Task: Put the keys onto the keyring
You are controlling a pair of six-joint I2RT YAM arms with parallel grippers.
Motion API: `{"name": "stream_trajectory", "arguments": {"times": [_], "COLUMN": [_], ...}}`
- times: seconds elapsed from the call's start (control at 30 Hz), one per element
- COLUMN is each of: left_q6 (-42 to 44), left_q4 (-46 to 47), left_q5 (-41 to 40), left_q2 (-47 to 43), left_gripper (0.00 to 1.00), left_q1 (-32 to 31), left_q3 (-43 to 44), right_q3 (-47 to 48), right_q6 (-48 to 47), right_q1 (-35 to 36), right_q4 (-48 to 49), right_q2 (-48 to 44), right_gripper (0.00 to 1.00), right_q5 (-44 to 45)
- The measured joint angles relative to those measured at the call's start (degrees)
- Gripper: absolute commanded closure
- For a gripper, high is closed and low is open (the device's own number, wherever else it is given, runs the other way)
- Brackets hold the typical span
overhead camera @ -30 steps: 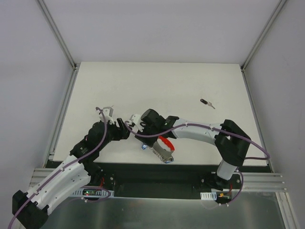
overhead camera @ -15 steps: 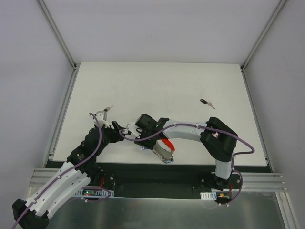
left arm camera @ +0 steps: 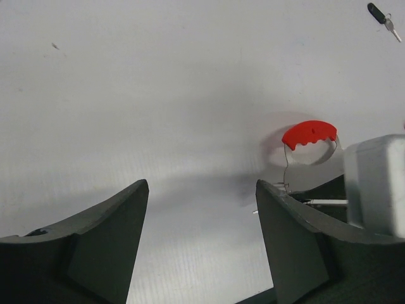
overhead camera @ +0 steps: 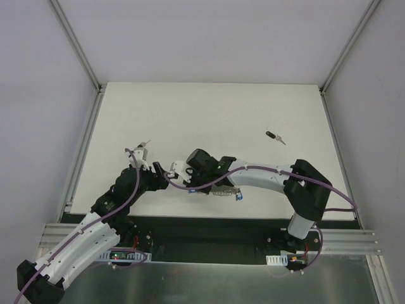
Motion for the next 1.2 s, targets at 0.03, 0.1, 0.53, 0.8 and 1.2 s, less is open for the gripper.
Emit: {"name": "stream_trajectory", "arguments": {"times": [0.03,0.1,0.53,0.8,1.2], "left_q6": [0.42,1.49,11.15,14.45,32.28], "left_q4": [0.28,0.98,21.27,30.23,33.22], "left_q5": [0.7,2.1,24.61,31.17,45.31], "left_q2": [0.04,0.04,3.74,5.92,8.61], "left_gripper": [0.31,0.31,0.3,0.31,0.24], "left_q1": [0.0,0.0,0.0,0.0,0.0], "left_q3": [0.0,0.0,0.0,0.04,1.95], "right_q3": [-0.9,-2.47,-11.69,-16.28,-16.57], "right_q6": [-0.13,-0.09,1.03,1.01,0.94], "right_q1": [-0.37,-1.6,-10.49,-11.87,-14.16], "right_q4": [0.26,0.5,8.07,8.9,7.8], "right_q2": [-1.38,-4.52,-23.47,-33.14,-40.92], "right_gripper": [0.99,0.99,0.99,0.99,0.99], "right_q5": [-0.7,-2.4,-18.14,-22.01,-30.05]}}
